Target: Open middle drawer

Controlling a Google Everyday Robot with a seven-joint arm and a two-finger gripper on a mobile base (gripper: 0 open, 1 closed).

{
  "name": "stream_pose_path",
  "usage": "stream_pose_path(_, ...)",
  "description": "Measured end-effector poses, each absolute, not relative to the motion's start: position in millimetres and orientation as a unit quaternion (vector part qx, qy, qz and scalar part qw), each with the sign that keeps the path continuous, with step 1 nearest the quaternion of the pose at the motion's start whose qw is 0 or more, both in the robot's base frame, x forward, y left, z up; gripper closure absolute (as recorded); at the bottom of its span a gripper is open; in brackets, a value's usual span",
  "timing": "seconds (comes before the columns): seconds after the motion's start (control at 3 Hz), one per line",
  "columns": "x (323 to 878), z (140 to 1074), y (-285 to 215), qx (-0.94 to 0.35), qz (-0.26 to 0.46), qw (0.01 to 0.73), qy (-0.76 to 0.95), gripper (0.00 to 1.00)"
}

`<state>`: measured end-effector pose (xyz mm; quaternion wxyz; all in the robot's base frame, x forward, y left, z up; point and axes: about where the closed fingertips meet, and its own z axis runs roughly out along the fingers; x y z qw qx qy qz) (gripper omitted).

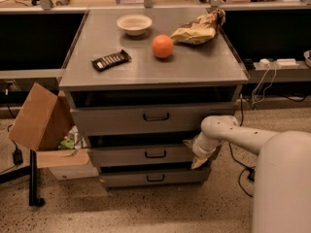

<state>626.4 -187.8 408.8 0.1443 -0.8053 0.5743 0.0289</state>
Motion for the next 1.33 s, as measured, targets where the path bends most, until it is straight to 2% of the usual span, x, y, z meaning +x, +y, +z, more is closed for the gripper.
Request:
stream_pose_path(0.67, 625, 419, -186, -0.806, 0.032, 0.143, 0.574, 0.88)
stream_pose_path(1.0, 619, 422, -183, -0.806, 0.044, 0.138, 0.574, 1.0)
stream_pose_path(1.33, 612, 424, -177, -0.802, 0.056, 0.128, 0.581, 0.86)
